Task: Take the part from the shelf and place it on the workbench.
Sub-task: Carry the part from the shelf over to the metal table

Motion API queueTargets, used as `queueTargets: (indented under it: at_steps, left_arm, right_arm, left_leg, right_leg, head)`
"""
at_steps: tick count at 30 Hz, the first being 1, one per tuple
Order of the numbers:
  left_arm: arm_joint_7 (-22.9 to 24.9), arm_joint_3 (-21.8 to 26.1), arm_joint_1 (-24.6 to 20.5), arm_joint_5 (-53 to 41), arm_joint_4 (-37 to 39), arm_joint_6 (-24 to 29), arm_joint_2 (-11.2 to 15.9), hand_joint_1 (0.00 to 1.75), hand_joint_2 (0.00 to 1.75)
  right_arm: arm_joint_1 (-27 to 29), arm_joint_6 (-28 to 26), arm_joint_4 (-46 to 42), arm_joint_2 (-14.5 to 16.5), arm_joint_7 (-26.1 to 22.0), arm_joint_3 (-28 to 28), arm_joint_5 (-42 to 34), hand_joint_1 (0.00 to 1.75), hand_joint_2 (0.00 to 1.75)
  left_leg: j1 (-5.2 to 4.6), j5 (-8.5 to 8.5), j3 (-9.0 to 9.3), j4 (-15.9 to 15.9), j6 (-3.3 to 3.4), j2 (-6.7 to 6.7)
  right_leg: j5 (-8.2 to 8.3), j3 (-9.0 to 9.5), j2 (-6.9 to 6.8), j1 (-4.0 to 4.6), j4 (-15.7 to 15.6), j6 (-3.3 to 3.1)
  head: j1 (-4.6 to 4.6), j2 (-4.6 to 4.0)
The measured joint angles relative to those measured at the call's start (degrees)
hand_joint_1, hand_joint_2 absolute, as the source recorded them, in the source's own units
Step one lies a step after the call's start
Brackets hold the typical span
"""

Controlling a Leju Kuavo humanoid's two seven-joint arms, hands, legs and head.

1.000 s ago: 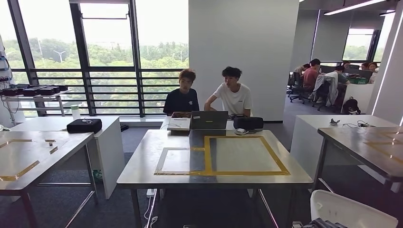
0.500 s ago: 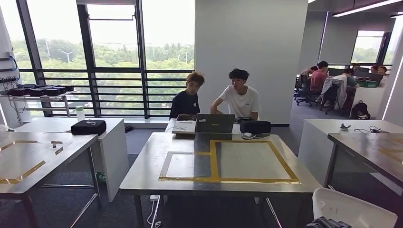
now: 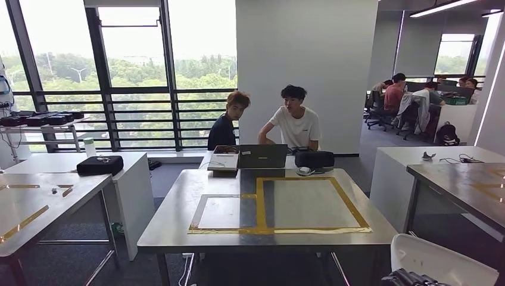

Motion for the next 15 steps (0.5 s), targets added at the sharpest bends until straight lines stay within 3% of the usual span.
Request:
queueTargets:
  at_steps: [3,5,6,8,9,10,11,13,14,15]
  left_arm:
    - [0.09,0.00,-0.08,0.00,-0.01,0.00,-0.08,0.00,1.75]
    - [0.02,0.00,-0.13,0.00,-0.02,0.00,-0.15,0.00,1.75]
    - [-0.02,0.00,-0.12,-0.01,-0.02,0.00,-0.18,0.00,1.75]
    - [-0.01,0.00,-0.10,-0.04,-0.01,0.00,-0.18,0.00,1.75]
    - [0.04,0.00,-0.07,-0.07,0.00,0.00,-0.18,0.00,1.75]
    - [0.11,0.00,-0.04,-0.08,0.00,0.00,-0.19,0.00,1.75]
    - [0.19,0.00,-0.02,-0.09,0.00,0.00,-0.22,0.00,1.75]
    - [0.28,0.00,0.01,-0.08,0.00,0.00,-0.28,0.00,1.75]
    - [0.30,0.00,-0.01,-0.07,0.00,0.00,-0.30,0.00,1.75]
    - [0.29,0.00,-0.02,-0.06,0.00,0.00,-0.28,0.00,1.75]
  right_arm:
    - [0.35,-0.06,-0.26,-0.01,0.01,0.00,0.07,1.75,1.75]
    - [0.37,-0.09,-0.39,0.02,0.04,0.01,0.27,1.75,1.75]
    - [0.43,-0.10,-0.43,0.05,0.09,0.02,0.47,1.75,1.75]
    - [0.59,-0.06,-0.43,0.17,0.18,0.04,0.90,1.75,1.75]
    - [0.69,-0.03,-0.43,0.23,0.22,0.05,1.02,1.75,1.75]
    - [0.74,0.03,-0.42,0.28,0.25,0.06,1.10,1.75,1.75]
    - [0.73,0.11,-0.41,0.32,0.25,0.07,1.13,1.75,1.75]
    - [0.64,0.32,-0.39,0.34,0.12,0.07,1.11,1.75,1.75]
    - [0.59,0.43,-0.35,0.33,-0.03,0.07,1.06,1.75,1.75]
    - [0.58,0.51,-0.31,0.32,-0.15,0.07,0.97,1.75,1.75]
  left_leg:
    - [0.06,-0.91,0.77,-0.97,0.80,0.02]
    - [0.33,-1.22,1.57,-1.46,1.47,0.05]
    - [0.42,-1.43,1.95,-1.60,1.72,0.06]
    - [0.43,-2.09,2.46,-1.57,1.95,0.06]
    - [0.44,-2.48,2.75,-1.52,1.92,0.03]
    - [0.46,-2.90,3.15,-1.47,1.83,-0.01]
    - [0.50,-3.38,3.72,-1.42,1.69,-0.04]
    - [0.57,-4.45,4.96,-1.35,1.28,-0.09]
    - [0.51,-4.98,5.38,-1.26,0.96,-0.12]
    - [0.43,-5.39,5.60,-1.26,0.64,-0.13]
  right_leg:
    - [-0.70,0.39,0.08,-0.02,-0.14,0.98]
    - [-1.98,-0.51,-0.05,-0.10,2.39,1.67]
    - [-3.19,-2.17,-0.11,-0.25,5.46,1.95]
    - [-5.70,-7.40,-0.13,-0.50,13.41,2.41]
    - [-5.81,-9.69,-0.13,-0.65,16.06,2.57]
    - [-4.76,-11.04,-0.15,-0.79,16.75,2.67]
    - [-2.45,-11.14,-0.16,-0.91,14.99,2.73]
    - [3.08,-8.76,-0.31,-1.07,7.36,2.66]
    - [4.74,-7.39,-0.37,-0.99,3.87,2.46]
    - [5.38,-6.50,-0.42,-0.87,1.78,2.19]
  head:
    - [-0.19,0.05]
    - [-0.33,0.07]
    - [-0.36,0.08]
    - [-0.39,0.09]
    - [-0.41,0.09]
    - [-0.43,0.09]
    - [-0.44,0.09]
    - [-0.46,0.09]
    - [-0.49,0.09]
    - [-0.61,0.09]
